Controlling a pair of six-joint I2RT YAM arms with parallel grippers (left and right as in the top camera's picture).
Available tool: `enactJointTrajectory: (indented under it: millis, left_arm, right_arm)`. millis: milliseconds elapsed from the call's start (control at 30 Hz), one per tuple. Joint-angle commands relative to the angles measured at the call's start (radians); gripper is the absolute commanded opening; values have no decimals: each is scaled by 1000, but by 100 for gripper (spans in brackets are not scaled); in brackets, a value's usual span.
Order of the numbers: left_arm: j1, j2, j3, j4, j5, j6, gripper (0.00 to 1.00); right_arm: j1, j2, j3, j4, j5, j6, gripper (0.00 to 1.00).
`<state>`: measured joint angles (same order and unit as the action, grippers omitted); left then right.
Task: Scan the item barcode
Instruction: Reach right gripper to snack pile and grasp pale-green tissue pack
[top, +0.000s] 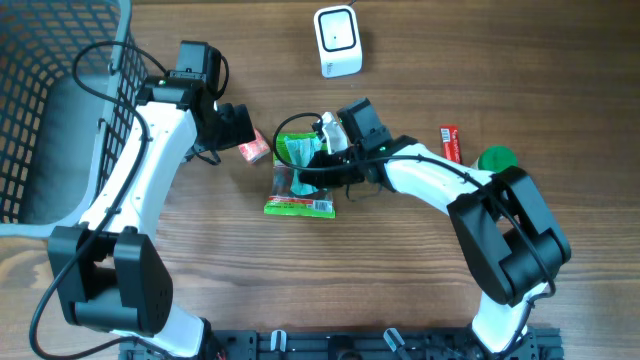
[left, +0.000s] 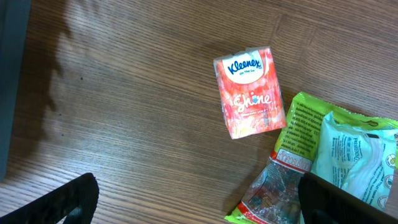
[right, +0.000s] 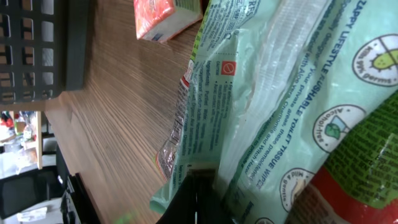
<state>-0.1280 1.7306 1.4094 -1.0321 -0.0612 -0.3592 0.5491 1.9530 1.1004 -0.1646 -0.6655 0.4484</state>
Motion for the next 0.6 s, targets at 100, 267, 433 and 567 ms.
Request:
enactJointTrajectory:
  millis: [100,267,433,567]
  left_arm:
    - [1,-13,13,0,1,12,100]
    - [1,-13,13,0,1,12,100]
    - [1,-13,13,0,1,12,100]
    - [1,-13,13,0,1,12,100]
  right_arm:
    - [4,7,-80,49,21,4,16]
    - [4,7,-81,48,21,3,53]
    - [4,6,-79,55,7,14,44]
    - [-35,-102,-43,76,-101,8,30]
